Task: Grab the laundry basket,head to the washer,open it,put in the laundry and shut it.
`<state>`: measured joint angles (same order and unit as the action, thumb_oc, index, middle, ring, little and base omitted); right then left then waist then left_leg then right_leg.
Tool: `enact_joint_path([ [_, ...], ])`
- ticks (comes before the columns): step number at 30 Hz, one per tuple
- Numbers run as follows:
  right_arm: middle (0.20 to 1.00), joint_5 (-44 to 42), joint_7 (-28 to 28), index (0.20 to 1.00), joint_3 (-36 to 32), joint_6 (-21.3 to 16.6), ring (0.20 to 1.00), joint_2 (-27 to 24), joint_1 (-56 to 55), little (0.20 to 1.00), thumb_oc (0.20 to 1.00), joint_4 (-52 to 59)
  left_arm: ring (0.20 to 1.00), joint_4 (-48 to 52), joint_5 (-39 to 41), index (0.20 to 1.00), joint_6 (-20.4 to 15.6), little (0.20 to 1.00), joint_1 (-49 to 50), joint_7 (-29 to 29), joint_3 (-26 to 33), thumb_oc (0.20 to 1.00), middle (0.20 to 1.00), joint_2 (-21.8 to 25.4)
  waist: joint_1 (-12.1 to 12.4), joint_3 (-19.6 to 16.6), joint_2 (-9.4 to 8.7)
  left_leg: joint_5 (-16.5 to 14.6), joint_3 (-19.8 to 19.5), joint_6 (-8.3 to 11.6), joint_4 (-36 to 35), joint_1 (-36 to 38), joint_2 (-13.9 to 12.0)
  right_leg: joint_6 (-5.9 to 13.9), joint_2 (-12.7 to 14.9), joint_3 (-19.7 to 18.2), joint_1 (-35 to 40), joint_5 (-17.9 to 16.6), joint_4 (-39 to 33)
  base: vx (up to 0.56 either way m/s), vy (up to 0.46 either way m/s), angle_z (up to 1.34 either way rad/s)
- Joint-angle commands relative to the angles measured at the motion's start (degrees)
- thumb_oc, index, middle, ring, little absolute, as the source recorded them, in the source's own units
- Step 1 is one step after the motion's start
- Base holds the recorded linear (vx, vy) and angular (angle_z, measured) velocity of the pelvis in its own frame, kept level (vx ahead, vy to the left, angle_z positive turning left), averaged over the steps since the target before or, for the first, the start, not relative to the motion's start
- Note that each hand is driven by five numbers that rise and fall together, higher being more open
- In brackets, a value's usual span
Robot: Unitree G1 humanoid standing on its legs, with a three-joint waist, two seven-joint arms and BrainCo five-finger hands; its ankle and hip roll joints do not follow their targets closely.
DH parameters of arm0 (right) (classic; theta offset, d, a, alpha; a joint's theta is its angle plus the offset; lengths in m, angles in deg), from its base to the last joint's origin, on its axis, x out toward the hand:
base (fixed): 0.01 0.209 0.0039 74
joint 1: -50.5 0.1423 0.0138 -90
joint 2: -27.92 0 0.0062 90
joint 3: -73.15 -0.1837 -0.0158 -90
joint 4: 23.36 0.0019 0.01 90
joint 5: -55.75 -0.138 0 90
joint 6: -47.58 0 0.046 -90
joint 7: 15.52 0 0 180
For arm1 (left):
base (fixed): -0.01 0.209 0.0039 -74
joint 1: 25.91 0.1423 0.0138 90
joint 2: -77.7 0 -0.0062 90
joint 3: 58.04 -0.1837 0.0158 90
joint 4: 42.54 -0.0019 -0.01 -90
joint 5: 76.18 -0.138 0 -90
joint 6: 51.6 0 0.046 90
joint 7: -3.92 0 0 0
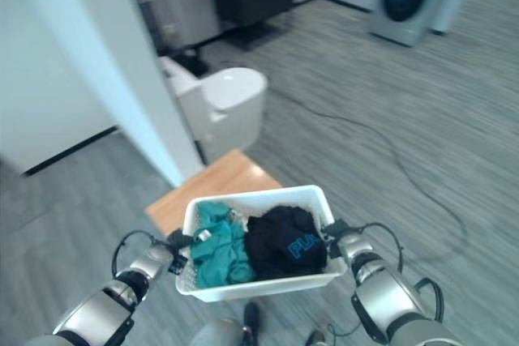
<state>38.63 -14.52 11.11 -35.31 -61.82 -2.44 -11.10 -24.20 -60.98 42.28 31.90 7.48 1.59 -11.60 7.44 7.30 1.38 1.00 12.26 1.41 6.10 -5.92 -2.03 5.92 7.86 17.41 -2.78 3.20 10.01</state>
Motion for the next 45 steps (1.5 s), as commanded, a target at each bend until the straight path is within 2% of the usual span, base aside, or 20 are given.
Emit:
enact_joint_path([
  [1,0.200,-3.12,-6.69,0.200,-1.66,-3.43,0.200,-4.46,7.82,0.200,0.200,-0.56,0.200,-4.80,1.13,0.200,-2.44,0.200,-7.28,0.39,2.76,0.200,0.200,-1.96,-0.08,0.12,1.16,-5.38,-5.45,-3.21,0.07,5.09,1.68,1.43,-0.02,-2.63,1.84,-0.20,-3.21,-0.03,-0.182,-0.13],
  [2,0.200,-3.07,-6.54,0.200,-0.85,-3.59,0.200,-5.00,8.73,0.200,0.200,-0.80,0.200,-5.23,0.70,0.200,-2.58,0.200,-8.05,0.49,2.56,0.200,0.200,-2.15,-1.09,0.54,1.41,-4.27,-5.60,-2.38,-1.01,5.04,0.81,1.04,-1.23,-2.69,1.89,-0.11,-4.19,-0.03,-0.181,-0.18],
  [7,0.200,-2.18,-6.08,0.200,0.77,-3.91,0.200,-5.20,10.62,0.200,0.200,-1.08,0.200,-6.08,1.42,0.200,-2.71,0.200,-8.63,0.36,2.83,0.200,0.200,-2.93,-2.49,1.49,1.23,-3.90,-5.62,-1.33,-0.59,4.96,-0.55,0.06,-2.87,-3.46,2.09,0.12,-4.79,0.02,-0.165,-0.06],
  [8,0.200,-1.93,-5.78,0.200,1.32,-4.16,0.200,-5.05,11.16,0.200,0.200,-0.64,0.200,-6.38,1.59,0.200,-2.84,0.200,-8.86,0.41,2.86,0.200,0.200,-2.82,-2.62,2.11,1.03,-4.01,-6.69,-0.95,0.35,4.69,-0.33,-0.09,-3.19,-4.02,1.90,0.18,-4.60,0.01,-0.121,-0.05],
  [11,0.200,-1.89,-5.24,0.200,1.84,-4.67,0.200,-4.16,12.28,0.200,0.200,-0.21,0.200,-8.29,1.68,0.200,-3.02,0.200,-9.32,0.30,3.41,0.200,0.200,-2.26,-1.64,2.48,0.28,-4.14,-16.24,-0.46,0.95,3.45,4.08,-0.68,-4.37,-6.80,1.61,-0.18,-5.12,0.05,-0.104,-0.27],
  [13,0.200,-1.71,-4.94,0.200,2.05,-5.01,0.200,-3.39,12.55,0.200,0.200,0.15,0.200,-8.88,2.06,0.200,-2.99,0.200,-9.58,-0.35,3.31,0.200,0.200,-2.09,-1.73,2.08,-0.19,-3.67,-19.59,-0.37,0.75,2.28,6.62,-0.66,-4.85,-8.32,2.05,-0.72,-6.03,0.09,-0.054,-0.69],
  [14,0.200,-2.43,-4.51,0.200,2.04,-5.70,0.200,-2.51,12.88,0.200,0.200,2.03,0.200,-8.55,2.36,0.200,-3.18,0.200,-10.15,-0.58,3.33,0.200,0.200,-0.73,-1.96,1.71,-0.47,-2.24,-20.23,-0.08,1.23,-0.87,8.79,-0.39,-5.89,-10.85,2.53,-1.39,-6.93,0.08,0.004,-0.54],
  [19,0.200,-3.40,-3.91,0.200,2.66,-6.54,0.200,1.18,10.36,0.200,0.200,8.65,0.200,-5.45,4.25,0.200,-4.04,0.200,-5.69,0.07,7.05,0.200,0.200,1.38,-2.61,0.73,-0.48,-3.45,-17.48,-1.82,0.06,2.43,8.02,-0.41,-6.78,-14.75,2.56,-1.44,-5.92,0.06,0.088,-0.78],
  [24,0.200,-3.36,-3.71,0.200,0.98,-6.57,0.200,2.58,7.95,0.200,0.200,7.21,0.200,-1.16,4.15,0.200,-4.89,0.200,-1.46,0.25,7.82,0.200,0.200,0.79,-2.32,0.05,-0.25,-5.34,-14.31,-3.23,0.29,4.97,7.35,-0.10,-6.51,-17.42,2.51,-0.91,-3.83,0.07,0.123,-0.49],
  [28,0.200,-2.17,-3.79,0.200,-0.09,-6.41,0.200,2.69,5.83,0.200,0.200,6.79,0.200,0.21,3.84,0.200,-4.90,0.200,-0.18,0.23,7.57,0.200,0.200,-0.02,-1.66,-0.29,-0.06,-5.48,-13.59,-4.06,-0.70,5.81,7.45,0.65,-5.92,-17.58,2.17,-1.06,-2.52,0.02,0.085,-0.20],
  [30,0.200,-2.25,-2.99,0.200,-2.05,-6.49,0.200,2.43,3.71,0.200,0.200,7.63,0.200,2.39,4.10,0.200,-5.18,0.200,1.18,1.16,8.24,0.200,0.200,-1.04,-1.62,0.10,0.35,-5.04,-13.00,-4.64,-1.80,6.20,7.28,2.06,-4.86,-16.55,0.00,-1.71,0.84,-0.02,0.063,-0.02],
  [31,0.200,-2.24,-2.99,0.200,-2.05,-6.48,0.200,2.42,3.68,0.200,0.200,7.65,0.200,2.41,4.10,0.200,-5.17,0.200,1.20,1.17,8.23,0.200,0.200,-1.04,-1.61,0.05,0.34,-5.03,-12.99,-4.64,-1.80,6.16,7.29,2.07,-4.85,-16.56,-0.08,-1.68,0.90,-0.03,0.036,-0.02],
  [32,0.200,-2.55,-2.66,0.200,-3.13,-6.75,0.200,2.31,2.28,0.200,0.200,7.96,0.200,3.03,3.95,0.200,-5.20,0.200,2.51,0.97,8.03,0.200,0.200,-1.41,-1.80,0.15,0.09,-4.77,-12.95,-4.60,-2.13,6.12,7.07,2.19,-5.15,-15.47,-0.86,-1.57,1.51,0.01,-0.010,-0.03],
  [34,0.200,-2.82,-2.48,0.200,-3.75,-6.92,0.200,1.97,1.25,0.200,0.200,7.26,0.200,2.45,3.18,0.200,-4.82,0.200,2.55,0.58,7.54,0.200,0.200,-1.41,-1.94,-0.02,-0.52,-5.05,-13.32,-4.55,-1.98,6.24,7.27,1.24,-6.48,-14.88,-1.24,-1.83,-0.07,0.02,-0.036,-0.09],
  [36,0.200,-2.88,-2.13,0.200,-3.49,-6.87,0.200,1.89,0.81,0.200,0.200,7.34,0.200,2.00,3.27,0.200,-4.63,0.200,2.29,0.59,7.38,0.200,0.200,-1.23,-2.09,0.03,-1.07,-5.34,-13.40,-4.31,-1.43,6.14,7.41,0.32,-6.62,-12.73,-1.21,-2.12,-1.85,0.04,-0.070,0.05],
  [40,0.200,-4.04,-1.78,0.200,-4.34,-6.78,0.200,1.02,0.66,0.200,0.200,5.38,0.200,-1.00,3.97,0.200,-3.82,0.200,0.89,-0.14,8.00,0.200,0.200,-1.69,-2.98,-0.31,-1.66,-6.15,-14.52,-2.93,0.54,5.85,7.08,-0.86,-7.67,-13.28,0.64,-1.14,-3.81,0.08,-0.109,0.11],
  [43,0.200,-4.93,-1.27,0.200,-4.42,-6.67,0.200,0.05,1.85,0.200,0.200,3.98,0.200,-2.01,4.62,0.200,-3.69,0.200,-0.69,-0.33,7.61,0.200,0.200,-1.95,-3.40,0.31,-2.38,-7.48,-15.15,-1.02,11.28,3.03,7.10,-2.08,-7.94,-13.67,3.10,-1.38,-5.39,0.12,-0.123,0.23],
  [44,0.200,-4.93,-1.28,0.200,-4.43,-6.68,0.200,0.04,1.88,0.200,0.200,3.96,0.200,-2.02,4.62,0.200,-3.69,0.200,-0.71,-0.33,7.62,0.200,0.200,-1.95,-3.45,0.33,-2.32,-7.64,-15.20,-1.00,11.59,2.88,7.05,-2.09,-8.00,-13.61,3.11,-1.40,-5.41,0.07,-0.139,0.29],
  [45,0.200,-5.61,-0.67,0.200,-4.34,-6.61,0.200,-0.26,3.29,0.200,0.200,3.86,0.200,-2.42,5.58,0.200,-3.62,0.200,-2.02,-0.03,7.68,0.200,0.200,-2.06,-3.11,1.52,-2.45,-4.51,-15.58,0.74,19.88,-1.03,6.71,-2.97,-8.21,-13.52,5.03,-1.44,-6.06,0.07,-0.132,0.30],
])
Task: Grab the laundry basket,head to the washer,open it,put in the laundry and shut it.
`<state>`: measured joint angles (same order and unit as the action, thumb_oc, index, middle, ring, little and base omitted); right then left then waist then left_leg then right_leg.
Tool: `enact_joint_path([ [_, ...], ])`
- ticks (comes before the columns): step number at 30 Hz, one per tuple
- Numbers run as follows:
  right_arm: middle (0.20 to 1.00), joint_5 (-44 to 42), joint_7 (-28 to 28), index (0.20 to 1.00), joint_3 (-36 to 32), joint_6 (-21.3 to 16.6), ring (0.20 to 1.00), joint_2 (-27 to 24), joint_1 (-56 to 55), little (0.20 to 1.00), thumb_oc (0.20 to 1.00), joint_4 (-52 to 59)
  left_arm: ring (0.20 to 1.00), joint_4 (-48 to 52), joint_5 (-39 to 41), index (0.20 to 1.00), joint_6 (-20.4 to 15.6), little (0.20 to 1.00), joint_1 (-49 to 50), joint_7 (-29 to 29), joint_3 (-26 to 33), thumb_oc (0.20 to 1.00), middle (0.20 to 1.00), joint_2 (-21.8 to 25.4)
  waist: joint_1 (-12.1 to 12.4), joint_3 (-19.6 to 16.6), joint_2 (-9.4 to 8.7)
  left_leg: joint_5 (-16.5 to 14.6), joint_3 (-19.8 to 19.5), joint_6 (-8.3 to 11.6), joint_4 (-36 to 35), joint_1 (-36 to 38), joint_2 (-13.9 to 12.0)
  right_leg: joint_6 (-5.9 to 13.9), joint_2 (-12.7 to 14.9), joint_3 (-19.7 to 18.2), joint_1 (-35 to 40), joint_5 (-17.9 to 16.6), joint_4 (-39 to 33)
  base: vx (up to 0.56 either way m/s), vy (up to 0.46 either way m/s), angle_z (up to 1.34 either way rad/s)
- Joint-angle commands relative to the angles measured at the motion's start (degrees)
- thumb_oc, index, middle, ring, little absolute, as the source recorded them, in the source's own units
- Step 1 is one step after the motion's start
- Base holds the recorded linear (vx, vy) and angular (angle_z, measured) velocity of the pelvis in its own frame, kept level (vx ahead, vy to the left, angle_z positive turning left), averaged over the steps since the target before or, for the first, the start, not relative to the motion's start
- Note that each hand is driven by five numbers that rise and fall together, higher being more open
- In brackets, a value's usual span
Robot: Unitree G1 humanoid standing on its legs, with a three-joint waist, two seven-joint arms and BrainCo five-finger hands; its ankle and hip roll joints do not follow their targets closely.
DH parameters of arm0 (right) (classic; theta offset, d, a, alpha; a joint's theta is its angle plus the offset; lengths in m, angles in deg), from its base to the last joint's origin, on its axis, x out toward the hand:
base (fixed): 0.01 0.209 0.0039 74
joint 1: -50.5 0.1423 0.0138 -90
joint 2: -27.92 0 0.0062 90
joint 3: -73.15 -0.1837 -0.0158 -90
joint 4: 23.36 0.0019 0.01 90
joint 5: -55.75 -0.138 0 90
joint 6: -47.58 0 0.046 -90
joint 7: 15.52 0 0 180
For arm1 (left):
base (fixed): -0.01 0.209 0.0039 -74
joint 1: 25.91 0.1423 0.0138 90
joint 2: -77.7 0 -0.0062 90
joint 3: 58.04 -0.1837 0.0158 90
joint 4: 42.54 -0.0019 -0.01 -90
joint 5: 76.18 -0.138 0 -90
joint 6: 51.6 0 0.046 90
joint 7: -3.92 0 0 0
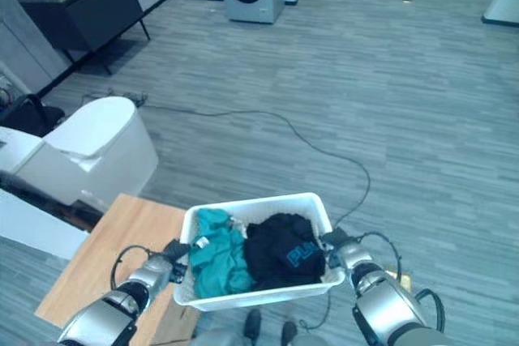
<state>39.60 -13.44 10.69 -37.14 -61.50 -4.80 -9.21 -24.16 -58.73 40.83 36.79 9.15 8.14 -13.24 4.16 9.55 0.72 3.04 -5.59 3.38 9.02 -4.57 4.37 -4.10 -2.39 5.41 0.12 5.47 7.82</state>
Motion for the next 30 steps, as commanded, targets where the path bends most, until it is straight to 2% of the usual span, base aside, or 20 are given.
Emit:
enact_joint_path([
  [1,0.200,-6.90,-1.67,0.200,-3.65,-4.78,0.200,-0.28,6.54,0.200,0.200,2.10,0.200,-2.50,4.33,0.200,-2.21,0.200,-7.73,-1.43,1.33,0.200,0.200,-0.61,0.62,0.02,-2.00,-4.44,1.69,-0.54,20.99,-4.02,0.66,6.45,2.09,-1.69,3.03,-3.62,-3.89,0.11,-0.153,0.22],
  [4,0.200,-6.93,-1.28,0.200,-2.60,-4.58,0.200,0.34,7.70,0.200,0.200,1.79,0.200,-3.58,5.04,0.200,-2.27,0.200,-8.59,-0.60,1.63,0.200,0.200,-0.78,0.79,0.25,-2.02,-3.29,1.98,-1.17,20.96,-6.86,0.42,5.81,1.97,-1.77,3.82,-2.38,-3.44,0.12,-0.050,-0.06],
  [7,0.200,-7.28,-0.95,0.200,-2.50,-4.78,0.200,0.62,8.03,0.200,0.200,1.90,0.200,-3.20,5.52,0.200,-2.33,0.200,-8.80,-0.70,1.67,0.200,0.200,0.21,1.37,-0.52,-1.77,-4.49,4.01,-2.42,11.98,-8.71,1.04,6.33,1.00,-2.27,5.07,-0.93,-3.91,0.22,0.004,0.05],
  [8,0.200,-7.17,-0.62,0.200,-2.59,-5.00,0.200,0.82,8.13,0.200,0.200,1.76,0.200,-2.86,5.49,0.200,-2.50,0.200,-8.88,-0.62,1.40,0.200,0.200,0.52,1.88,-0.98,-1.18,-2.14,4.70,-2.61,6.96,-9.91,0.73,6.42,-0.01,-2.73,6.00,-0.36,-4.51,0.19,0.035,0.05],
  [9,0.200,-7.17,-0.61,0.200,-2.60,-5.00,0.200,0.84,8.10,0.200,0.200,1.76,0.200,-2.86,5.50,0.200,-2.50,0.200,-8.85,-0.61,1.38,0.200,0.200,0.53,1.97,-0.92,-1.33,-2.02,4.82,-2.64,6.57,-9.57,0.85,6.45,0.15,-2.82,6.15,-0.28,-4.53,0.28,0.065,0.07],
  [10,0.200,-7.11,-0.36,0.200,-2.71,-5.13,0.200,1.35,7.82,0.200,0.200,1.49,0.200,-2.88,5.49,0.200,-2.40,0.200,-8.57,-0.70,1.29,0.200,0.200,0.86,3.11,-1.64,-0.61,1.21,5.39,-2.62,0.71,-10.63,0.38,6.46,-1.07,-3.46,7.83,0.81,-5.12,0.30,0.076,0.01],
  [11,0.200,-7.13,-0.13,0.200,-2.69,-5.22,0.200,1.59,7.86,0.200,0.200,1.31,0.200,-2.73,5.58,0.200,-2.51,0.200,-8.35,-0.69,1.08,0.200,0.200,1.11,3.99,-1.83,-0.46,2.52,5.24,-2.48,-2.39,-11.93,-0.03,6.44,-1.46,-4.40,8.96,1.69,-5.11,0.41,0.109,-0.16],
  [15,0.200,-6.87,-0.37,0.200,-2.67,-5.53,0.200,2.54,7.01,0.200,0.200,1.47,0.200,-1.99,5.70,0.200,-3.01,0.200,-7.66,-0.76,0.66,0.200,0.200,2.40,6.61,-2.16,-0.72,5.06,3.38,-2.16,-4.71,-13.75,-0.52,6.46,-1.44,-7.03,13.03,4.94,-3.83,0.34,0.129,-0.52],
  [16,0.200,-6.94,-0.50,0.200,-3.49,-5.43,0.200,3.65,6.57,0.200,0.200,1.51,0.200,-1.85,4.99,0.200,-2.89,0.200,-7.54,-0.26,0.55,0.200,0.200,3.26,7.42,-3.47,-1.43,6.33,2.24,-3.28,-4.45,-12.03,-0.50,7.53,-0.76,-7.28,13.59,5.97,-1.77,0.37,0.217,-0.53],
  [18,0.200,-7.61,-0.70,0.200,-4.53,-5.75,0.200,4.37,4.88,0.200,0.200,2.21,0.200,-0.50,4.07,0.200,-3.37,0.200,-6.74,-0.47,0.26,0.200,0.200,4.15,7.90,-4.32,-2.88,4.32,2.90,-4.19,-1.27,-12.11,0.58,9.83,1.20,-7.76,13.61,5.27,1.65,0.46,0.265,-0.76],
  [19,0.200,-8.02,-0.71,0.200,-5.26,-5.97,0.200,4.53,3.86,0.200,0.200,2.77,0.200,0.29,3.60,0.200,-3.58,0.200,-6.14,-0.39,0.15,0.200,0.200,4.60,8.26,-4.70,-3.47,3.07,3.08,-4.72,-0.56,-11.37,0.99,10.86,2.02,-8.06,13.17,3.47,3.74,0.41,0.236,-0.56],
  [21,0.200,-9.49,-0.45,0.200,-7.73,-6.61,0.200,4.98,1.13,0.200,0.200,4.62,0.200,1.67,3.01,0.200,-3.61,0.200,-4.89,-0.19,-0.26,0.200,0.200,5.30,8.34,-5.07,-4.49,0.12,3.18,-6.23,1.03,-9.21,2.09,13.64,4.03,-8.28,10.27,-4.71,12.98,0.31,0.219,-0.18],
  [22,0.200,-9.49,-0.44,0.200,-7.72,-6.61,0.200,4.96,1.11,0.200,0.200,4.63,0.200,1.67,3.01,0.200,-3.61,0.200,-4.88,-0.19,-0.25,0.200,0.200,5.28,8.43,-5.26,-4.34,0.23,3.19,-6.19,0.95,-9.38,1.87,13.61,3.83,-8.38,10.06,-4.93,12.87,0.22,0.209,-0.32],
  [23,0.200,-9.54,-0.44,0.200,-8.14,-6.94,0.200,5.10,0.35,0.200,0.200,5.41,0.200,2.67,3.03,0.200,-3.56,0.200,-4.66,-0.07,-0.56,0.200,0.200,5.63,7.92,-5.00,-4.11,-0.72,2.76,-6.55,1.47,-8.26,2.10,14.98,3.91,-8.45,7.91,-10.41,18.73,0.46,0.453,-0.56],
  [24,0.200,-9.66,-0.14,0.200,-8.75,-6.87,0.200,5.04,-0.40,0.200,0.200,6.92,0.200,4.67,2.12,0.200,-3.35,0.200,-4.78,0.04,-1.39,0.200,0.200,6.18,5.33,-3.01,-1.20,-2.66,-0.36,-8.04,-0.43,-2.06,0.68,14.73,1.91,-5.59,-1.08,-11.99,30.12,0.46,0.449,-0.37],
  [25,0.200,-9.66,-0.15,0.200,-8.74,-6.87,0.200,5.04,-0.39,0.200,0.200,6.92,0.200,4.67,2.12,0.200,-3.35,0.200,-4.78,0.04,-1.38,0.200,0.200,6.19,5.19,-2.86,-1.36,-2.69,-0.44,-8.06,-0.42,-1.94,0.91,14.74,2.13,-5.49,-1.04,-11.70,30.43,0.46,0.412,0.05],
  [26,0.200,-9.96,0.37,0.200,-9.38,-6.99,0.200,5.04,-0.30,0.200,0.200,6.52,0.200,3.83,0.97,0.200,-3.13,0.200,-5.30,-0.13,-1.80,0.200,0.200,6.11,4.33,-2.74,-0.88,-2.83,-1.28,-8.15,-1.68,-0.31,0.73,13.78,0.57,-5.69,-3.86,-9.69,29.37,0.22,0.137,0.57],
  [28,0.200,-10.32,0.54,0.200,-9.71,-7.05,0.200,5.16,-0.31,0.200,0.200,6.47,0.200,3.80,0.52,0.200,-3.23,0.200,-5.53,-0.39,-2.05,0.200,0.200,6.14,3.14,-2.03,-1.03,-3.20,-2.20,-8.35,-3.02,1.94,1.36,12.99,0.72,-5.08,-6.05,-7.53,27.37,0.21,0.125,0.54],
  [29,0.200,-10.64,0.39,0.200,-9.71,-7.20,0.200,5.08,-0.38,0.200,0.200,6.71,0.200,3.90,0.42,0.200,-3.30,0.200,-5.68,-0.73,-2.35,0.200,0.200,6.28,2.48,-1.94,-0.71,-3.50,-2.78,-8.24,-3.57,2.95,1.45,12.22,0.35,-4.66,-8.32,-6.07,24.25,0.40,0.109,0.41],
  [30,0.200,-10.90,0.61,0.200,-9.92,-7.50,0.200,4.48,-1.10,0.200,0.200,6.93,0.200,3.91,0.48,0.200,-3.52,0.200,-5.71,-0.70,-2.14,0.200,0.200,6.34,0.33,-1.25,-1.42,-5.70,-4.84,-7.62,-4.33,6.21,2.97,11.58,1.46,-2.75,-10.86,-4.49,10.94,0.54,0.125,0.44],
])
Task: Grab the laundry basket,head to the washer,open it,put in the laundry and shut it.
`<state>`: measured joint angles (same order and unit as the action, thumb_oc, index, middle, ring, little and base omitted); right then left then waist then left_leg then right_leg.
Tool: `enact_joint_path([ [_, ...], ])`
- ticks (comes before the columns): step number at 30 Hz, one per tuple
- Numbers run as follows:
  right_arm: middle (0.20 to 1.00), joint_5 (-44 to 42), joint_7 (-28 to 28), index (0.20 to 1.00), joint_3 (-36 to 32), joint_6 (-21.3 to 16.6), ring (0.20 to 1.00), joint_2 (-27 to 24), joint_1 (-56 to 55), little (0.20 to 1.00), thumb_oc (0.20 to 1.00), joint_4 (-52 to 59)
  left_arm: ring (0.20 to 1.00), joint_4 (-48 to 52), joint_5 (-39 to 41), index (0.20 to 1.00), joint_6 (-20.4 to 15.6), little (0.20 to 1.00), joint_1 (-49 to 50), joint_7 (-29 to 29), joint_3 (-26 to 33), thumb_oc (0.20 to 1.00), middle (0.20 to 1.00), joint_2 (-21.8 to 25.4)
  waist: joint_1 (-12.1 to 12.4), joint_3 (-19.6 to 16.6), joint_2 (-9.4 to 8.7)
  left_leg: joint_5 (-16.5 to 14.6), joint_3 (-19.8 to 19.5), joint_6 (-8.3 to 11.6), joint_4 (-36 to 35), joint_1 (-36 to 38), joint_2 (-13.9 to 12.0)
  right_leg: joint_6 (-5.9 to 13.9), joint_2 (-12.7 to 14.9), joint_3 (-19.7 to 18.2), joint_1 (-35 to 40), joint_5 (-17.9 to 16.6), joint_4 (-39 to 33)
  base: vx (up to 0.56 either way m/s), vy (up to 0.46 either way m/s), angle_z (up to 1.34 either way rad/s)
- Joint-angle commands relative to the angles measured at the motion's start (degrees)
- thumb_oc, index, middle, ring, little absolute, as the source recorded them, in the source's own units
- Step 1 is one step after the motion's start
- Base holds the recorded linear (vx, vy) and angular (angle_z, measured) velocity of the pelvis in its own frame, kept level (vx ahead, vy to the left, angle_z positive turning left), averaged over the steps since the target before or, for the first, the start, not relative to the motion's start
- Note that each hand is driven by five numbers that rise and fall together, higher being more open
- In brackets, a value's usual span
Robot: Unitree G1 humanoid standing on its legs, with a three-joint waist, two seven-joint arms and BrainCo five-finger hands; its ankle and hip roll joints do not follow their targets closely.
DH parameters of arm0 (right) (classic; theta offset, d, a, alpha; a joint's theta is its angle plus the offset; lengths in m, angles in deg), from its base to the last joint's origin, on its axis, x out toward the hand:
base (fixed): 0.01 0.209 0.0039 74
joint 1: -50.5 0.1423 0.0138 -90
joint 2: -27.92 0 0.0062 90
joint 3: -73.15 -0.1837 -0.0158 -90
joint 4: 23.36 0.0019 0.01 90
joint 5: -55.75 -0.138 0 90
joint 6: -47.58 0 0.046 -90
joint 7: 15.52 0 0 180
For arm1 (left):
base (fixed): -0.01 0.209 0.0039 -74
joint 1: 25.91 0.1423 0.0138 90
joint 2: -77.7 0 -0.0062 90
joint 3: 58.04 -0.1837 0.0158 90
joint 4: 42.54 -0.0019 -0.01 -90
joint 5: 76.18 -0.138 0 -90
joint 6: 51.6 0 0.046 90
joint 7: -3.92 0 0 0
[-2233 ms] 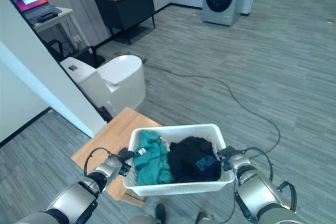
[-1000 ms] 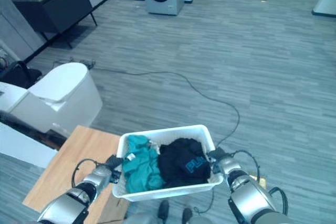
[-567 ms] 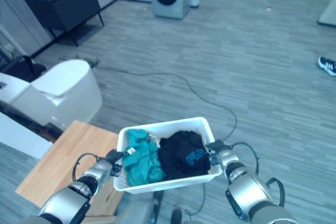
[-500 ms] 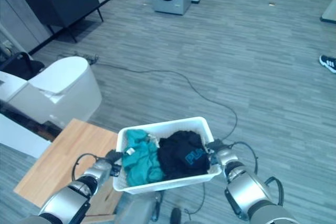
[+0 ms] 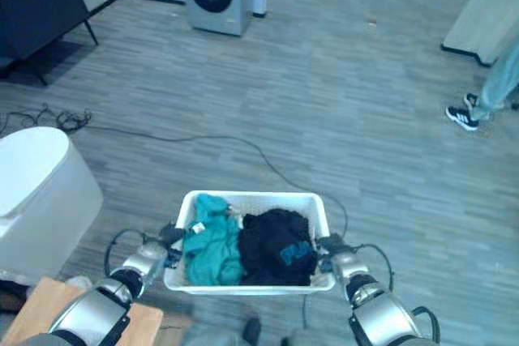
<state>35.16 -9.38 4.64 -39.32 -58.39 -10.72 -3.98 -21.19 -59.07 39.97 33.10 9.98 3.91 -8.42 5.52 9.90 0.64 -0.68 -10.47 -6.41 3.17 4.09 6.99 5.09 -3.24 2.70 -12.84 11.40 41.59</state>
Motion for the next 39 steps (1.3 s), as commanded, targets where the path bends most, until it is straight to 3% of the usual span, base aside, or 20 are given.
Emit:
enact_joint_path([
  [1,0.200,-6.71,-3.29,0.200,-3.77,-5.28,0.200,1.02,4.45,0.200,0.200,2.22,0.200,1.02,0.73,0.200,-2.72,0.200,-1.97,-1.54,2.14,0.200,0.200,1.52,-2.02,-1.24,-1.86,-3.02,-0.73,2.66,1.06,-0.82,0.85,2.79,2.71,-0.40,1.69,-11.80,-30.29,0.62,0.091,0.48],
  [3,0.200,-6.71,-2.98,0.200,-3.77,-5.28,0.200,0.63,3.67,0.200,0.200,3.64,0.200,0.76,0.09,0.200,-3.11,0.200,-1.90,-1.68,2.49,0.200,0.200,1.32,-3.87,-0.81,-2.56,-5.08,-2.14,3.55,0.14,2.32,0.78,4.10,3.91,-1.18,-1.75,-15.39,-40.64,0.51,0.050,0.41],
  [5,0.200,-6.07,-2.86,0.200,-3.82,-5.14,0.200,0.38,2.76,0.200,0.200,5.22,0.200,0.72,-2.03,0.200,-3.18,0.200,-1.25,-1.55,2.89,0.200,0.200,1.24,-5.16,-0.63,-2.67,-7.47,-2.79,4.36,0.79,5.31,-0.32,5.24,4.66,1.07,-2.64,-17.75,-43.57,0.51,0.023,0.44],
  [9,0.200,-5.13,-3.61,0.200,-4.12,-5.14,0.200,-1.90,-0.88,0.200,0.200,6.85,0.200,-1.44,-2.40,0.200,-2.83,0.200,0.68,-2.11,4.14,0.200,0.200,-0.34,-8.15,-3.75,-3.44,-7.98,-6.64,5.42,6.12,10.13,-2.17,2.79,2.13,-4.45,-0.14,-20.36,-40.86,0.60,-0.033,0.38],
  [11,0.200,-4.90,-4.00,0.200,-3.91,-5.09,0.200,-2.57,-2.09,0.200,0.200,7.28,0.200,-2.42,-2.55,0.200,-2.51,0.200,1.54,-2.48,4.46,0.200,0.200,-1.66,-9.15,-5.13,-2.04,-2.27,-6.33,8.99,14.40,8.89,-3.96,1.16,0.62,-3.70,2.78,-19.07,-40.11,0.56,-0.023,0.84],
  [12,0.200,-5.13,-3.94,0.200,-3.64,-5.17,0.200,-2.69,-1.95,0.200,0.200,7.31,0.200,-2.92,-2.60,0.200,-2.25,0.200,1.39,-2.45,4.25,0.200,0.200,-2.29,-9.61,-5.31,-2.02,3.12,-5.58,11.73,21.15,5.92,-4.33,0.46,0.69,-2.87,4.41,-18.53,-40.22,0.42,-0.034,0.81],
  [13,0.200,-5.65,-3.78,0.200,-3.32,-5.18,0.200,-2.68,-1.68,0.200,0.200,7.47,0.200,-3.01,-2.56,0.200,-2.12,0.200,0.81,-2.55,3.97,0.200,0.200,-2.61,-9.37,-4.79,-2.74,5.59,-4.23,12.88,28.09,1.76,-4.34,-0.12,1.22,-3.13,5.92,-17.85,-40.31,0.43,-0.113,0.67],
  [14,0.200,-6.09,-3.73,0.200,-1.89,-5.28,0.200,-2.46,-0.51,0.200,0.200,7.53,0.200,-2.94,-1.70,0.200,-2.14,0.200,-0.28,-2.33,4.20,0.200,0.200,-2.44,-7.84,-3.39,-3.98,4.48,-0.19,10.26,37.86,-3.60,-3.62,-1.66,1.04,-3.99,8.83,-16.19,-40.13,0.39,-0.149,0.54],
  [15,0.200,-6.18,-3.40,0.200,-1.59,-5.23,0.200,-2.29,0.06,0.200,0.200,7.59,0.200,-3.01,-1.03,0.200,-2.11,0.200,-0.55,-2.32,4.30,0.200,0.200,-2.39,-7.28,-3.17,-4.60,4.10,1.85,9.45,38.70,-6.42,-3.67,-2.02,1.48,-3.84,10.00,-15.30,-40.34,0.40,-0.136,0.10],
  [18,0.200,-6.20,-3.06,0.200,-1.08,-5.43,0.200,-1.87,1.15,0.200,0.200,7.05,0.200,-3.26,-0.28,0.200,-2.20,0.200,-1.23,-2.20,3.95,0.200,0.200,-2.66,-4.61,-2.44,-4.46,-1.01,6.14,6.89,31.53,-14.91,-1.64,-1.93,0.89,-5.08,13.99,-13.19,-41.44,0.36,0.018,-0.39],
  [20,0.200,-6.18,-3.05,0.200,-1.08,-5.46,0.200,-1.85,1.05,0.200,0.200,7.17,0.200,-3.18,-0.37,0.200,-2.20,0.200,-1.20,-2.31,3.80,0.200,0.200,-2.58,-4.10,-2.51,-4.68,-1.65,7.47,6.34,26.83,-16.05,-1.53,-1.65,1.08,-5.24,14.96,-12.66,-41.90,0.32,0.092,-0.12],
  [21,0.200,-5.70,-2.98,0.200,-0.52,-5.86,0.200,-1.34,0.95,0.200,0.200,7.01,0.200,-3.12,-0.43,0.200,-2.44,0.200,-0.84,-2.29,3.57,0.200,0.200,-2.19,-2.38,-2.52,-3.78,0.57,7.15,6.20,13.10,-17.34,-1.13,-1.42,-0.10,-6.35,17.12,-11.36,-42.90,0.41,0.156,-0.41],
  [24,0.200,-4.78,-3.43,0.200,-0.14,-6.19,0.200,-0.92,0.96,0.200,0.200,5.44,0.200,-3.28,0.29,0.200,-2.94,0.200,0.44,-2.60,3.78,0.200,0.200,-1.81,0.83,-2.87,-2.28,6.23,-0.53,7.76,-3.22,-19.76,-2.01,-1.52,-1.57,-9.99,22.43,-8.06,-43.86,0.51,0.225,-0.41],
  [28,0.200,-4.67,-4.21,0.200,-0.40,-5.67,0.200,-0.18,1.69,0.200,0.200,3.83,0.200,-4.45,-0.24,0.200,-2.49,0.200,0.59,-3.22,3.29,0.200,0.200,-1.40,1.86,-3.71,-1.67,8.55,4.57,7.87,-3.13,-19.68,-4.87,-1.31,0.10,-11.58,26.18,-4.74,-42.89,0.32,0.237,-0.87],
  [30,0.200,-2.71,-3.91,0.200,-0.71,-5.65,0.200,0.55,1.20,0.200,0.200,3.60,0.200,-4.06,-1.03,0.200,-2.71,0.200,0.86,-3.54,2.65,0.200,0.200,-1.01,2.11,-4.95,-2.32,9.43,4.21,6.84,0.76,-19.79,-3.36,0.17,2.21,-11.66,25.73,-2.81,-38.16,0.51,0.441,-0.73],
  [32,0.200,-2.15,-3.97,0.200,-1.66,-5.65,0.200,1.05,0.47,0.200,0.200,3.83,0.200,-3.45,-1.70,0.200,-2.93,0.200,0.94,-3.26,2.20,0.200,0.200,-0.55,2.16,-5.28,-2.83,5.82,5.10,5.54,4.71,-19.01,-1.83,1.90,4.34,-11.57,23.65,-4.53,-29.58,0.40,0.330,-0.44],
  [34,0.200,-2.02,-4.24,0.200,-2.20,-5.39,0.200,1.52,-0.07,0.200,0.200,3.61,0.200,-3.12,-1.70,0.200,-2.61,0.200,0.88,-3.22,1.95,0.200,0.200,-0.51,1.76,-4.91,-2.32,3.33,4.82,4.51,6.51,-16.80,-1.13,3.40,5.05,-10.77,18.56,-12.55,-16.91,0.30,0.257,-0.44],
  [35,0.200,-2.02,-4.24,0.200,-2.19,-5.38,0.200,1.50,-0.06,0.200,0.200,3.61,0.200,-3.12,-1.70,0.200,-2.61,0.200,0.88,-3.22,1.96,0.200,0.200,-0.53,1.82,-5.03,-2.19,3.43,4.80,4.55,6.42,-16.92,-1.30,3.38,4.90,-10.82,18.42,-12.74,-17.02,0.24,0.236,-0.52],
  [37,0.200,-1.55,-4.65,0.200,-2.35,-4.98,0.200,2.24,-0.55,0.200,0.200,3.39,0.200,-2.43,-1.50,0.200,-2.33,0.200,0.78,-3.43,1.38,0.200,0.200,-0.94,0.21,-3.25,0.26,1.14,3.63,2.90,5.28,-10.54,-1.99,3.68,4.19,-5.54,11.37,-18.61,-3.13,0.38,0.450,0.07],
  [39,0.200,-1.34,-4.94,0.200,-2.33,-4.95,0.200,2.29,-1.04,0.200,0.200,3.53,0.200,-2.60,-2.26,0.200,-2.05,0.200,0.53,-3.49,1.45,0.200,0.200,-1.32,-1.14,-2.77,1.32,0.02,1.68,2.46,4.64,-7.53,-2.03,3.50,1.29,-3.63,6.76,-15.56,-0.23,0.41,0.356,0.49],
])
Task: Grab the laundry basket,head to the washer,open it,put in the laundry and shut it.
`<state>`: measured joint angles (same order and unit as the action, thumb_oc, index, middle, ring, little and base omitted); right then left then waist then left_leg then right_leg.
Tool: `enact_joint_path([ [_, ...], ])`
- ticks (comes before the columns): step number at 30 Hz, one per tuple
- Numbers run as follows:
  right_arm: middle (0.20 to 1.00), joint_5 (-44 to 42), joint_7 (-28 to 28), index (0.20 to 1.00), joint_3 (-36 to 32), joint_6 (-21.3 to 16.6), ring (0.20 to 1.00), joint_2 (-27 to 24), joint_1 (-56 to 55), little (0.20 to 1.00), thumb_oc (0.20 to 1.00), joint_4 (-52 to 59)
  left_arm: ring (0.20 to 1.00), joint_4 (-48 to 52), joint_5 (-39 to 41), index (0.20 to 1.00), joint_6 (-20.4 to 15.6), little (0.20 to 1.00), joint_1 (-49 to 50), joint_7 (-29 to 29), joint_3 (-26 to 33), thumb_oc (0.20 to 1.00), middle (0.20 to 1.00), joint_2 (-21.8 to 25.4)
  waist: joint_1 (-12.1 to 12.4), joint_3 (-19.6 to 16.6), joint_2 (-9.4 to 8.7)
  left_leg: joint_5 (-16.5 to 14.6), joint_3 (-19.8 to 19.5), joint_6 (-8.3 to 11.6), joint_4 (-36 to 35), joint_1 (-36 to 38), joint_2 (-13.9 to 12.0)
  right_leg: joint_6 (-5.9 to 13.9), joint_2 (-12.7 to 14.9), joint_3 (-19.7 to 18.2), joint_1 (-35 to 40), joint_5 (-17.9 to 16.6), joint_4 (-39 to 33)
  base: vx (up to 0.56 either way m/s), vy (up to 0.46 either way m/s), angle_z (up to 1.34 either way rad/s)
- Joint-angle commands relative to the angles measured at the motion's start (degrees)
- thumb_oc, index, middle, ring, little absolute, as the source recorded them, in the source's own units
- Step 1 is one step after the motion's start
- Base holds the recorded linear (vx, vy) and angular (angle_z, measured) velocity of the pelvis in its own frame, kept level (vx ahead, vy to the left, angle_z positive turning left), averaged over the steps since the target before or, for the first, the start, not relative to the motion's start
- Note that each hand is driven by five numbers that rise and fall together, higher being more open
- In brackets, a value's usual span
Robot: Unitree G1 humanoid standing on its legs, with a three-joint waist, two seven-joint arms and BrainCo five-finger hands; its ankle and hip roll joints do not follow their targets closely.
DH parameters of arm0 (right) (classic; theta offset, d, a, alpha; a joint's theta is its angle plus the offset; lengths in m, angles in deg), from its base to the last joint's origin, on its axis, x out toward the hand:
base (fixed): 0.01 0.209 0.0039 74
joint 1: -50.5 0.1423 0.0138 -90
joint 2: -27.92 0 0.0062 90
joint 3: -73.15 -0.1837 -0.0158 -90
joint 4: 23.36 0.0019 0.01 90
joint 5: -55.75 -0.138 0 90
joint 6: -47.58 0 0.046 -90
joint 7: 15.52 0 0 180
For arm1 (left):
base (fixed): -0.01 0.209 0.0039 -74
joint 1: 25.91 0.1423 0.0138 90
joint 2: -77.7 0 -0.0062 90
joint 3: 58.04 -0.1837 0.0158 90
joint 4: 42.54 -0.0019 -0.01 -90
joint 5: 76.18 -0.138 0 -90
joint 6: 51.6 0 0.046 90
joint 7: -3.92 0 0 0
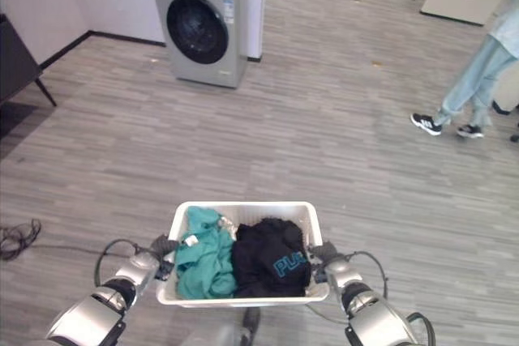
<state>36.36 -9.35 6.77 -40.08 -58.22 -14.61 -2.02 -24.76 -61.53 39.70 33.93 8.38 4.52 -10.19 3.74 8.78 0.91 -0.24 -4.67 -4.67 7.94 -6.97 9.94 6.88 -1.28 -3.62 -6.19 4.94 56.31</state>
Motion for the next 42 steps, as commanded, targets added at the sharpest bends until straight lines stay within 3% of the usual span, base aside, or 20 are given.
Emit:
enact_joint_path([
  [1,0.200,-2.63,-5.14,0.200,-4.53,-4.27,0.200,2.04,2.86,0.200,0.200,1.58,0.200,0.74,0.00,0.200,-1.79,0.200,-0.66,-1.99,0.91,0.200,0.200,0.57,0.20,-1.73,0.56,-1.02,-4.82,0.70,-0.60,4.90,-4.53,1.17,-1.02,3.29,-1.82,-6.99,-18.00,0.40,0.206,0.37],
  [2,0.200,-2.78,-5.23,0.200,-4.55,-4.21,0.200,2.11,2.75,0.200,0.200,1.68,0.200,0.63,0.16,0.200,-1.82,0.200,-0.80,-2.17,1.07,0.200,0.200,0.71,-0.25,-1.30,-0.02,-1.66,-5.25,0.72,-1.23,6.85,-4.09,0.66,0.56,5.68,-2.60,-5.65,-22.39,0.42,0.183,0.49],
  [4,0.200,-3.07,-5.28,0.200,-4.03,-4.32,0.200,1.68,2.96,0.200,0.200,1.56,0.200,0.14,0.54,0.200,-1.95,0.200,-1.09,-2.45,0.89,0.200,0.200,0.74,-1.43,-1.29,-0.92,-2.76,-6.97,1.34,-2.33,9.30,-3.01,0.48,0.02,8.02,-4.48,-4.45,-32.65,0.40,0.108,0.21],
  [5,0.200,-3.52,-5.09,0.200,-3.91,-4.49,0.200,1.33,3.30,0.200,0.200,1.43,0.200,-0.01,0.22,0.200,-2.11,0.200,-1.45,-2.40,0.63,0.200,0.200,0.62,-2.50,-0.98,-1.76,-3.91,-8.21,1.56,-2.37,11.06,-1.95,0.52,-1.42,6.75,-5.60,-4.97,-40.17,0.46,0.050,0.04],
  [7,0.200,-4.49,-4.79,0.200,-4.04,-4.49,0.200,0.82,3.47,0.200,0.200,1.49,0.200,-0.48,-1.05,0.200,-2.34,0.200,-1.99,-2.64,0.81,0.200,0.200,0.90,-4.14,-0.71,-2.81,-5.14,-10.31,2.47,-3.05,14.43,-1.48,1.57,0.09,6.24,-7.93,-7.94,-53.63,0.43,0.025,0.48],
  [10,0.200,-4.45,-4.26,0.200,-4.26,-4.23,0.200,0.58,4.11,0.200,0.200,1.25,0.200,-0.54,-0.87,0.200,-2.68,0.200,-1.13,-2.46,2.33,0.200,0.200,0.85,-5.38,-0.25,-1.56,-8.01,-11.63,3.02,-2.40,18.43,-3.40,2.88,2.40,8.42,-10.65,-10.63,-59.16,0.52,0.026,1.03],
  [12,0.200,-3.94,-4.42,0.200,-4.14,-3.95,0.200,-0.07,3.84,0.200,0.200,1.42,0.200,-0.37,-1.01,0.200,-2.40,0.200,-0.77,-2.59,3.04,0.200,0.200,0.39,-5.98,-2.23,-3.04,-9.48,-13.31,3.29,0.82,21.71,-3.44,1.45,2.21,7.31,-8.17,-13.75,-58.13,0.63,-0.038,0.56],
  [14,0.200,-3.71,-4.72,0.200,-3.99,-3.97,0.200,-0.66,3.79,0.200,0.200,1.19,0.200,-0.67,-1.14,0.200,-2.46,0.200,-0.48,-2.47,3.15,0.200,0.200,0.10,-6.57,-2.99,-2.79,-9.33,-13.89,3.95,3.10,23.02,-4.33,1.04,1.20,6.04,-7.38,-14.36,-57.01,0.60,-0.035,0.18],
  [16,0.200,-3.76,-5.04,0.200,-4.14,-3.74,0.200,-1.87,2.96,0.200,0.200,0.72,0.200,-1.68,-0.99,0.200,-1.82,0.200,0.50,-2.57,3.93,0.200,0.200,-1.50,-7.44,-4.36,-1.16,2.40,-11.66,11.21,16.94,19.61,-7.21,-0.97,-0.78,6.52,-2.88,-13.05,-56.25,0.71,-0.023,0.22],
  [17,0.200,-4.00,-4.63,0.200,-3.99,-3.72,0.200,-2.02,2.96,0.200,0.200,0.82,0.200,-1.74,-0.95,0.200,-1.69,0.200,0.45,-2.81,3.76,0.200,0.200,-2.15,-7.17,-3.77,-1.94,4.92,-9.45,12.52,23.57,15.19,-7.80,-1.43,0.09,6.75,-0.55,-12.60,-57.31,0.29,-0.018,0.47],
  [18,0.200,-4.00,-4.63,0.200,-4.01,-3.72,0.200,-1.98,2.96,0.200,0.200,0.82,0.200,-1.74,-0.95,0.200,-1.69,0.200,0.44,-2.81,3.74,0.200,0.200,-2.11,-7.32,-3.92,-2.19,5.17,-9.59,12.51,23.48,14.96,-7.53,-1.38,0.39,6.81,-0.75,-12.65,-57.32,0.33,-0.096,0.67],
  [19,0.200,-4.73,-4.32,0.200,-3.29,-3.93,0.200,-1.90,3.29,0.200,0.200,0.82,0.200,-1.41,-0.47,0.200,-1.70,0.200,0.02,-2.75,3.51,0.200,0.200,-2.40,-6.10,-2.94,-3.83,4.24,-5.16,10.07,32.41,9.65,-7.07,-2.93,0.84,5.87,2.46,-11.37,-58.50,0.33,-0.119,0.66],
  [21,0.200,-4.75,-3.96,0.200,-3.14,-3.96,0.200,-1.97,3.79,0.200,0.200,0.77,0.200,-1.72,-0.28,0.200,-1.64,0.200,-0.41,-2.49,3.74,0.200,0.200,-2.66,-5.39,-2.44,-3.94,3.37,-2.67,9.24,34.10,6.85,-7.42,-3.15,0.69,5.97,3.98,-10.70,-59.39,0.33,-0.087,0.13],
  [22,0.200,-4.61,-3.46,0.200,-2.75,-3.79,0.200,-2.06,4.31,0.200,0.200,0.34,0.200,-1.65,0.57,0.200,-1.66,0.200,-0.86,-2.36,3.60,0.200,0.200,-3.01,-3.58,-1.86,-4.04,0.34,0.71,7.70,30.45,1.62,-6.95,-3.37,0.60,5.65,6.28,-9.31,-60.29,0.44,0.000,-0.31],
  [24,0.200,-3.45,-3.30,0.200,-2.30,-4.09,0.200,-1.89,3.98,0.200,0.200,1.26,0.200,-1.30,0.46,0.200,-1.87,0.200,-0.23,-2.28,3.26,0.200,0.200,-3.10,-1.65,-1.84,-4.30,-3.38,4.07,5.02,11.55,-3.81,-5.57,-2.26,0.48,5.56,9.14,-6.90,-60.86,0.62,0.105,-0.38],
  [27,0.200,-1.98,-3.61,0.200,-1.57,-4.76,0.200,-1.28,2.95,0.200,0.200,2.20,0.200,-2.00,0.81,0.200,-2.20,0.200,1.40,-2.44,4.00,0.200,0.200,-2.08,1.70,-1.71,-2.46,5.63,-1.88,6.09,-8.14,-5.92,-6.02,-2.42,-1.90,2.36,14.70,-3.13,-61.21,0.52,0.187,-0.57],
  [28,0.200,-1.69,-3.91,0.200,-1.51,-4.68,0.200,-1.10,2.85,0.200,0.200,2.18,0.200,-2.27,0.72,0.200,-2.20,0.200,1.65,-2.68,4.17,0.200,0.200,-1.75,2.01,-1.58,-2.44,6.89,-1.05,6.51,-9.32,-5.60,-6.39,-2.46,-1.76,1.82,16.09,-2.25,-61.14,0.44,0.212,-0.95],
  [33,0.200,-1.17,-4.29,0.200,-1.37,-4.34,0.200,0.12,2.09,0.200,0.200,1.75,0.200,-2.70,0.85,0.200,-2.53,0.200,2.74,-2.61,4.88,0.200,0.200,-0.90,3.16,-2.56,-2.90,7.90,-2.72,5.50,-6.49,-4.22,-5.81,-2.36,-0.65,-0.22,16.62,0.15,-57.99,0.27,0.216,-0.72],
  [38,0.200,-1.62,-5.11,0.200,-2.77,-4.08,0.200,0.86,0.70,0.200,0.200,1.94,0.200,-1.82,0.60,0.200,-2.62,0.200,3.16,-2.38,5.02,0.200,0.200,-0.14,3.82,-3.07,-4.18,1.63,-1.08,3.93,1.44,-4.52,-3.90,0.02,2.77,-1.09,14.87,1.95,-48.56,0.24,0.279,-0.28],
  [42,0.200,-1.63,-5.28,0.200,-3.54,-4.11,0.200,1.22,0.56,0.200,0.200,2.42,0.200,-1.61,0.22,0.200,-2.32,0.200,2.42,-2.18,3.88,0.200,0.200,-0.16,3.20,-1.75,-3.22,-1.24,-2.62,1.88,1.96,0.17,-4.00,1.99,3.30,0.49,6.43,-6.27,-30.90,0.17,0.238,0.04],
])
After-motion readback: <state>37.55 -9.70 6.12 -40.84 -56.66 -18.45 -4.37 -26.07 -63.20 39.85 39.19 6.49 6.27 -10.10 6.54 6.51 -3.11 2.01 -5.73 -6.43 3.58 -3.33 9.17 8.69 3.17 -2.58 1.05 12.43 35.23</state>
